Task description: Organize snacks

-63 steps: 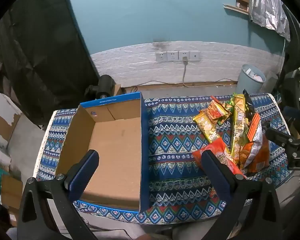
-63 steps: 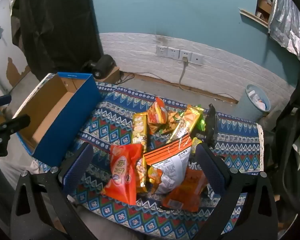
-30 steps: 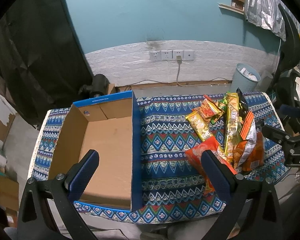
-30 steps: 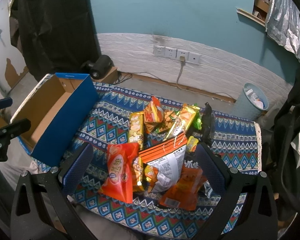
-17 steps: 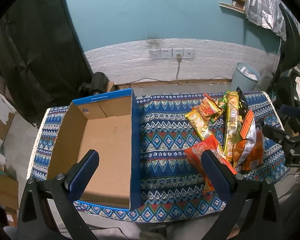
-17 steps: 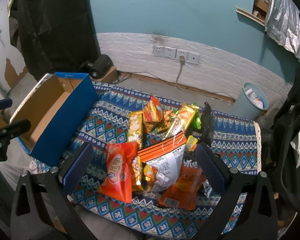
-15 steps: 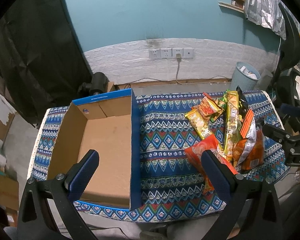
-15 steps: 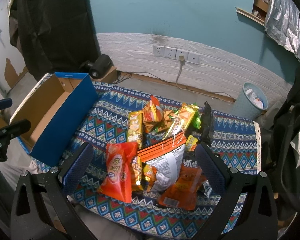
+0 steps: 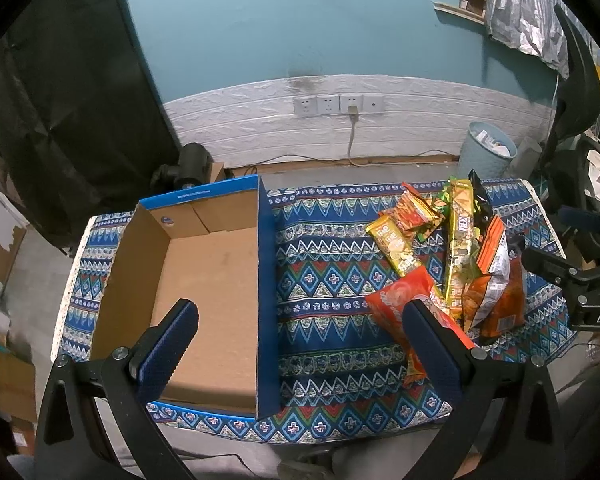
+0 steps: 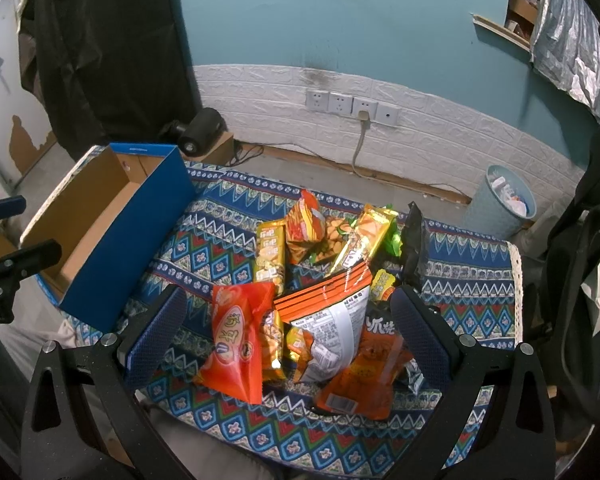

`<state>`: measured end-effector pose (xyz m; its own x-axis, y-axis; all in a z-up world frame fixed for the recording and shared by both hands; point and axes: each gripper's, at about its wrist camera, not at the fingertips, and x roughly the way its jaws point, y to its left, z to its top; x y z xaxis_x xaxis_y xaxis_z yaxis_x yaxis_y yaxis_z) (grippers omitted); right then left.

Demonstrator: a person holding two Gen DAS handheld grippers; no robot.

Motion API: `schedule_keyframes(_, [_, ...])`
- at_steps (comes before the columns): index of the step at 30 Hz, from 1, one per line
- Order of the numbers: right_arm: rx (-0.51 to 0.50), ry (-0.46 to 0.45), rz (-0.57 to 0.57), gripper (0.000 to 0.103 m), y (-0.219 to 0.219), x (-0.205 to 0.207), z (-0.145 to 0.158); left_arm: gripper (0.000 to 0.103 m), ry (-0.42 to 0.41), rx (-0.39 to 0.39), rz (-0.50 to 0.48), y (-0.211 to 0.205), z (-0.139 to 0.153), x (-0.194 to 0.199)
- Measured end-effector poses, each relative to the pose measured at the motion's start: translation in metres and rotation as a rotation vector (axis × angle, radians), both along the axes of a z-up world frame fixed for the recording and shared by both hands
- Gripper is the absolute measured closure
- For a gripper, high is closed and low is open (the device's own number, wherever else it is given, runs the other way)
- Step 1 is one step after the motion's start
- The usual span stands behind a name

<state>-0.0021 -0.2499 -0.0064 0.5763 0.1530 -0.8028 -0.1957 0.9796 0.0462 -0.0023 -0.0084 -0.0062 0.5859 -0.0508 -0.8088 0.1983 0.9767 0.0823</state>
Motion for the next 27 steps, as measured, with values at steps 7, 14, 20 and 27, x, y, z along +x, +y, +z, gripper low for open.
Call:
schedule_keyframes(7, [-0.002,0.002,0.0,0.003,-0.0002,-0.0008,-0.002,0.0,0.001,-0.007,-0.004,-0.0006,0.0,-0.0001])
schedule_keyframes(14, [-0.002,0.0,0.002,0.003,0.0006,-0.0012,-0.0017,0.0,0.004,0.0,-0.01,-0.0024,-0.0012,-0.0004])
schedule_keyframes(20, [-0.003,0.0,0.0,0.003,0.0004,-0.0015,-0.0014,0.0,0.007,-0.007,-0.007,-0.0017,-0.0009,-0.0004])
schedule_keyframes(27, [-0.003,0.0,0.0,0.003,0.0002,-0.0018,-0.0017,0.0,0.004,-0.004,-0.012,-0.0036,-0.0004,-0.0009])
